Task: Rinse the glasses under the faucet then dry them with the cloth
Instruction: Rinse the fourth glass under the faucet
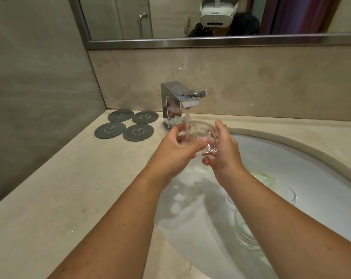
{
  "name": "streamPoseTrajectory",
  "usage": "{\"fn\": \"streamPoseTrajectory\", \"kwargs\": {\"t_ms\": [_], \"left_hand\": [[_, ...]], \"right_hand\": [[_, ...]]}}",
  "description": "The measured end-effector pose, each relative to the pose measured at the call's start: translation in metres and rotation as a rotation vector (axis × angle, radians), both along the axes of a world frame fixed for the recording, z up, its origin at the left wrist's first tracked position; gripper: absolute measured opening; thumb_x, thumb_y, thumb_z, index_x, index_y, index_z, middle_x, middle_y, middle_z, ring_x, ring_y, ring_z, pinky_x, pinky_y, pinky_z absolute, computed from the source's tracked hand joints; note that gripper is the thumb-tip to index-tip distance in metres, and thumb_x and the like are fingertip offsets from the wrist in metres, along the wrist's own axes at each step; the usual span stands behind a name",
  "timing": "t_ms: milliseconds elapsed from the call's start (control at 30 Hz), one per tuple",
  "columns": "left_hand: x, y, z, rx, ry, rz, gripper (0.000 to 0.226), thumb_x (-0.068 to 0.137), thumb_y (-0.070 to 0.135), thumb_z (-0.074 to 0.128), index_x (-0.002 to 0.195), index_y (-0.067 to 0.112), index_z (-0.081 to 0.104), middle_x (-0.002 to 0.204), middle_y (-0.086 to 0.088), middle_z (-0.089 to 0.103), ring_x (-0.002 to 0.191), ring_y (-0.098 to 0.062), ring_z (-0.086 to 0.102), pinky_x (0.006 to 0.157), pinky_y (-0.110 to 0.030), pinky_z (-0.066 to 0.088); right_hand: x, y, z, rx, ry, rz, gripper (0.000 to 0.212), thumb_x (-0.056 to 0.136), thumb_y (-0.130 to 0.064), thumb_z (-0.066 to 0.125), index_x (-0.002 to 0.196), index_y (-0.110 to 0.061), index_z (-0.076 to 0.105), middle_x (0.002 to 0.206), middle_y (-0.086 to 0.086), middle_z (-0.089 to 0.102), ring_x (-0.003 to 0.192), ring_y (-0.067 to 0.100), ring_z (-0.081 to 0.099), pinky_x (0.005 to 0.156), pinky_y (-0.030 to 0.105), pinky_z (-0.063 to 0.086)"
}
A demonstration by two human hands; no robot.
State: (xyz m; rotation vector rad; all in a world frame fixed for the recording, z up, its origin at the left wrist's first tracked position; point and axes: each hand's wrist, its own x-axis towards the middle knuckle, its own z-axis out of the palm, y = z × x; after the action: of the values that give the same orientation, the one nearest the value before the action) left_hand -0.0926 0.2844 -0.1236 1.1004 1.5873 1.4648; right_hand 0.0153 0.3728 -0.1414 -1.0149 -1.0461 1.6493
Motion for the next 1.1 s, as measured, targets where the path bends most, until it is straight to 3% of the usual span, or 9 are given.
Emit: {"fn": "streamPoseTrajectory", "kwargs": {"t_ms": [100,200,300,433,567,700,833,1000,1100], "left_hand": [[-0.0031,0.0004,-0.0012,0.024,0.05,0.002,0.082,0.073,0.044,0.089,0.147,0.035,0.055,0.129,0.006,0.072,0.117,-0.01,0.073,0.11,-0.045,0.055],[-0.0047,0.0036,-0.0041,0.005,0.028,-0.036,0.087,0.072,0.038,0.088,0.15,0.038,0.052,0.134,0.006,0.07,0.119,-0.01,0.072,0.112,-0.048,0.053],[-0.0026,0.0056,-0.0048,-0.034,-0.019,-0.052,0.095,0.066,0.058,0.09,0.15,0.043,0.049,0.137,0.01,0.07,0.125,-0.009,0.069,0.11,-0.042,0.052],[0.0024,0.0012,0.0018,-0.068,-0.08,0.018,0.089,0.065,0.079,0.086,0.135,0.033,0.056,0.125,0.011,0.072,0.103,-0.012,0.079,0.092,-0.034,0.062],[-0.0003,0.0017,0.0001,-0.011,-0.027,0.046,0.084,0.069,0.064,0.086,0.14,0.027,0.059,0.138,0.007,0.068,0.116,-0.006,0.073,0.083,-0.028,0.061],[-0.0002,-0.0002,-0.0002,0.006,0.084,0.043,0.093,0.063,0.06,0.088,0.146,0.036,0.054,0.135,0.015,0.068,0.119,-0.006,0.071,0.106,-0.044,0.057],[-0.0002,0.0003,0.0004,0.027,0.088,0.025,0.085,0.07,0.037,0.088,0.147,0.033,0.054,0.129,0.012,0.07,0.109,-0.006,0.075,0.11,-0.045,0.055],[0.0011,0.0005,-0.0024,-0.094,0.176,0.073,0.11,0.053,0.102,0.07,0.146,0.047,0.05,0.134,0.021,0.068,0.126,-0.007,0.067,0.109,-0.049,0.054],[0.0022,-0.0017,-0.0008,-0.088,0.163,0.092,0.105,0.053,0.105,0.065,0.137,0.042,0.056,0.12,0.016,0.076,0.105,-0.01,0.075,0.102,-0.05,0.059]], "right_hand": [[0.0001,0.0018,-0.0021,-0.051,-0.012,0.014,0.056,0.095,-0.065,0.063,0.114,-0.013,0.072,0.099,0.009,0.07,0.05,0.015,0.051,0.046,0.028,0.036],[-0.0006,0.0009,-0.0018,-0.039,0.034,-0.017,0.041,0.095,-0.053,0.069,0.111,-0.016,0.072,0.099,0.009,0.067,0.049,0.015,0.049,0.046,0.028,0.036],[-0.0006,-0.0014,0.0004,0.022,0.056,-0.045,0.035,0.088,-0.048,0.073,0.108,-0.019,0.073,0.1,0.008,0.069,0.062,0.021,0.056,0.047,0.028,0.038],[-0.0005,-0.0068,0.0053,0.104,0.039,-0.067,0.044,0.076,-0.047,0.07,0.113,-0.023,0.072,0.099,0.0,0.073,0.082,0.017,0.066,0.053,0.03,0.042],[-0.0003,-0.0045,0.0037,0.083,0.016,-0.044,0.026,0.095,-0.041,0.068,0.113,-0.023,0.071,0.1,0.002,0.073,0.087,0.016,0.066,0.05,0.029,0.04],[-0.0009,0.0002,-0.0015,-0.028,-0.045,0.002,0.052,0.098,-0.065,0.059,0.113,-0.016,0.071,0.103,0.002,0.073,0.055,0.017,0.054,0.046,0.028,0.037],[-0.0006,-0.002,-0.0006,-0.054,0.01,0.02,0.046,0.099,-0.054,0.063,0.113,-0.011,0.072,0.094,0.006,0.072,0.049,0.015,0.051,0.044,0.027,0.034],[-0.0002,-0.002,0.0015,0.003,0.052,-0.044,0.022,0.097,-0.039,0.064,0.098,-0.018,0.071,0.092,0.005,0.068,0.061,0.02,0.053,0.049,0.03,0.038],[-0.0003,-0.0002,0.0,0.054,0.041,-0.05,0.017,0.092,-0.034,0.063,0.097,-0.02,0.071,0.096,0.007,0.07,0.075,0.024,0.059,0.049,0.03,0.039]]}}
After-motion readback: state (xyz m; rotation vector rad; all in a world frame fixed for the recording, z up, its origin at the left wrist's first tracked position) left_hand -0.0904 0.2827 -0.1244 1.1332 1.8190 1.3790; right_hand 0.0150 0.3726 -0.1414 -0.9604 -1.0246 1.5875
